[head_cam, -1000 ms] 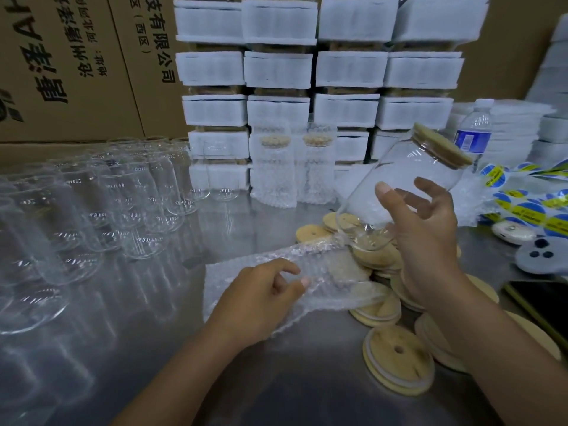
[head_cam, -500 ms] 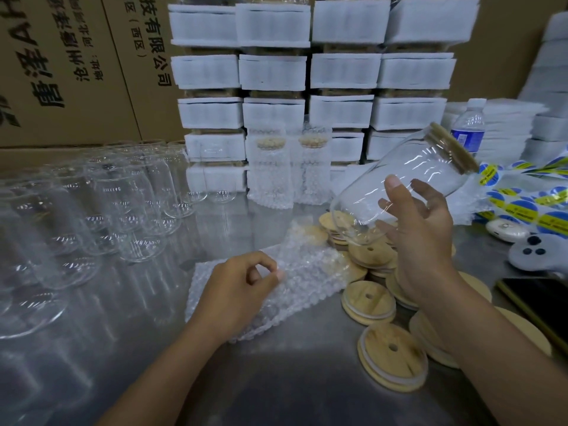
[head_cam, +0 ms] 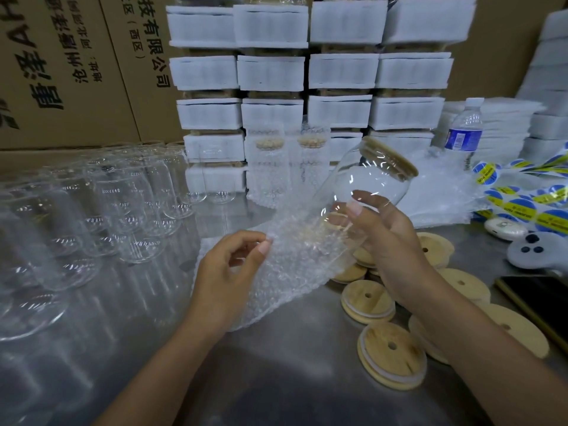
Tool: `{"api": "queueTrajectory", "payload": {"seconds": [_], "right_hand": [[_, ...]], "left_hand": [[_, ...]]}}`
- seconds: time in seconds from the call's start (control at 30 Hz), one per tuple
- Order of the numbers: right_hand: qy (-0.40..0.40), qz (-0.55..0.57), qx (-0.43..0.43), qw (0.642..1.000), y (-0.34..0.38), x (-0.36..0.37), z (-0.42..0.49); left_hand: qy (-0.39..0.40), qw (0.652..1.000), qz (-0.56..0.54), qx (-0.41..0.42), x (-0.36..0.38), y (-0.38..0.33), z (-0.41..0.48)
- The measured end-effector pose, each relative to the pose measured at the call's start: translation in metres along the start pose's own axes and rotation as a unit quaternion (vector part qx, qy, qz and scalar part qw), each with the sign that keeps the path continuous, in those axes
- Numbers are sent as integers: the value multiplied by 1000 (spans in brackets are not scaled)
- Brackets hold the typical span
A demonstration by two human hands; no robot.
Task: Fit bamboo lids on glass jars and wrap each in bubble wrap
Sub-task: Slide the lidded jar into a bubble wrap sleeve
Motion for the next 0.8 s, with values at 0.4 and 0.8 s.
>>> {"api": "queueTrajectory", "payload": {"seconds": [0.4,0.8], "right_hand": [[29,-1,-11,1000,-2,19,-15],[193,-66,11,979,-1,41,-33]], "left_hand": [[50,990,92,90,3,-9,-12],[-28,961,249,113,7,-11,-14]]}}
Point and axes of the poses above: each hand's wrist, its own z-axis towards the middle knuckle, its own x-axis out of the palm, y = z × x, the point moved 1 cm from there along z, towards the middle knuckle, and after that the axes turned 6 degrees about z, right-handed, at the moved point
